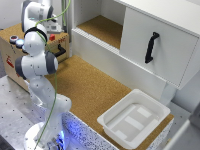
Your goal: Push down the blue button to turn off the blue light
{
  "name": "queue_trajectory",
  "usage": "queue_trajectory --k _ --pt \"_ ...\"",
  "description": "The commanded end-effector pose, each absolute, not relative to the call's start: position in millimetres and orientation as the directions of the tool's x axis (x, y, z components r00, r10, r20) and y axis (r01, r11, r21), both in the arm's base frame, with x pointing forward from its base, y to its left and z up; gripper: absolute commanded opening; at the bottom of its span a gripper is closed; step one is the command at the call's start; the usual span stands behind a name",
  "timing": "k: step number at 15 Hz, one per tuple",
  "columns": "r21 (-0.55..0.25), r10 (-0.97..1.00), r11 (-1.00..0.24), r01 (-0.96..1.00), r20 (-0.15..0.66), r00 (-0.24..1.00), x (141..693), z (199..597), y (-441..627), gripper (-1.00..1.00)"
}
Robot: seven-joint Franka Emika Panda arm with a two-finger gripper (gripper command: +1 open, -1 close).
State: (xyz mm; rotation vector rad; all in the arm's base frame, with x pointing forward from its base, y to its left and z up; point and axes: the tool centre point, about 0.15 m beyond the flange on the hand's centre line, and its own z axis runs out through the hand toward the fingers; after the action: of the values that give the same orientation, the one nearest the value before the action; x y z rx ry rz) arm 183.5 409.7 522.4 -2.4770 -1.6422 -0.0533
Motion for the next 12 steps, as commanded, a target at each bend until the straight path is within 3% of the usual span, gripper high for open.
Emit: queue_trajectory --k 1,5,7,8,12 --pt "-0.056 0.919 -0.387 0.920 0.057 0.390 159.3 532.0 480.8 1.00" --pt "-0.036 0.922 -0.380 0.924 0.060 0.382 160.8 531.0 514.7 1.00" --pt "0.049 0.940 -0.339 0.939 -0.013 0.340 154.6 519.4 529.8 1.00" --pt "0.047 0.944 -0.327 0.944 -0.020 0.328 152.7 516.9 534.1 -1.00" --pt "0.064 0.958 -0.282 0.957 -0.041 0.285 153.8 514.5 552.3 -1.00"
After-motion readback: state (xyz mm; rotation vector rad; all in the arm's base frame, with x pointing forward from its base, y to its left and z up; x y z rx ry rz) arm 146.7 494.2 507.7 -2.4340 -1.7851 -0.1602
